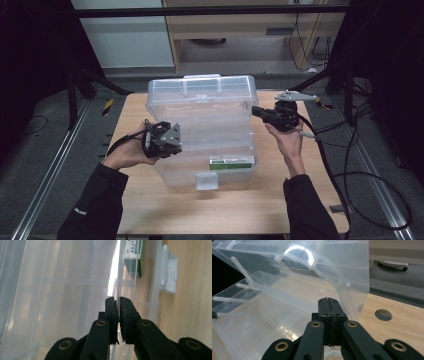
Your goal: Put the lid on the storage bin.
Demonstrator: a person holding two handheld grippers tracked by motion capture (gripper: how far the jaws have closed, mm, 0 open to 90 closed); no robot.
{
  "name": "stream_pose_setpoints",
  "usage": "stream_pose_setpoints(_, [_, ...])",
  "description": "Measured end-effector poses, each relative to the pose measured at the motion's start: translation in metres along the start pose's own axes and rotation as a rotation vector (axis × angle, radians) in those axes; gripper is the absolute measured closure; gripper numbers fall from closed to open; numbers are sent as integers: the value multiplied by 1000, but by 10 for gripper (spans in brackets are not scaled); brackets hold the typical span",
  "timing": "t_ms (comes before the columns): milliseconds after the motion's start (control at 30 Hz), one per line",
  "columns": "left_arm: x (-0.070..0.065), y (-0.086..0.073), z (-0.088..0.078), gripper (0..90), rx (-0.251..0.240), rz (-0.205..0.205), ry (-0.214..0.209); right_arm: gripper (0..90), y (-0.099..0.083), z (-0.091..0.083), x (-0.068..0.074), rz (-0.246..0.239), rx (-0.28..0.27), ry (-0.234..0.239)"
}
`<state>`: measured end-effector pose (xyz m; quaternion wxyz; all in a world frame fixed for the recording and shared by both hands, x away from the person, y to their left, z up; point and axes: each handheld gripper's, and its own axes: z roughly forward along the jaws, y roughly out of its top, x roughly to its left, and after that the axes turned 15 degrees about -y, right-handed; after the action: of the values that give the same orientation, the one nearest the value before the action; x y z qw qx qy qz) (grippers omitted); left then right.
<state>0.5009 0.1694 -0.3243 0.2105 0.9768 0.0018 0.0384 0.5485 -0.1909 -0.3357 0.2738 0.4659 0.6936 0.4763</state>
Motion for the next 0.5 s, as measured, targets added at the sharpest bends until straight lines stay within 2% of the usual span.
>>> stream_pose_setpoints(33, [1, 0, 1, 843, -8, 22, -3, 900, 0, 0, 0, -1, 1, 3])
stream_pose_setpoints(100, [0, 0, 1, 840, -7, 19, 2, 900, -1, 0, 0, -5, 4, 6])
stream_pose_setpoints(133, [-1, 0, 1, 837, 0, 2, 7, 900, -2, 0, 1, -5, 2, 6])
stream_pose_setpoints(300, [-1, 1, 0, 819, -1, 0, 16, 900, -3, 0, 0, -4, 3, 13])
stream_pose_setpoints(400, [-1, 0, -2, 791, -28, -3, 28, 900, -4, 0, -1, -5, 4, 16])
stream_pose_setpoints(433, [-3, -1, -2, 789, -39, -38, 18, 900, -4, 0, -1, -5, 4, 16])
stream_pose_setpoints(467, [-3, -1, -4, 777, -45, -43, 16, 900, -4, 0, -1, -7, 5, 16])
stream_pose_setpoints(500, [0, 0, -4, 763, -62, -15, 35, 900, -4, 0, 0, -9, 7, 17])
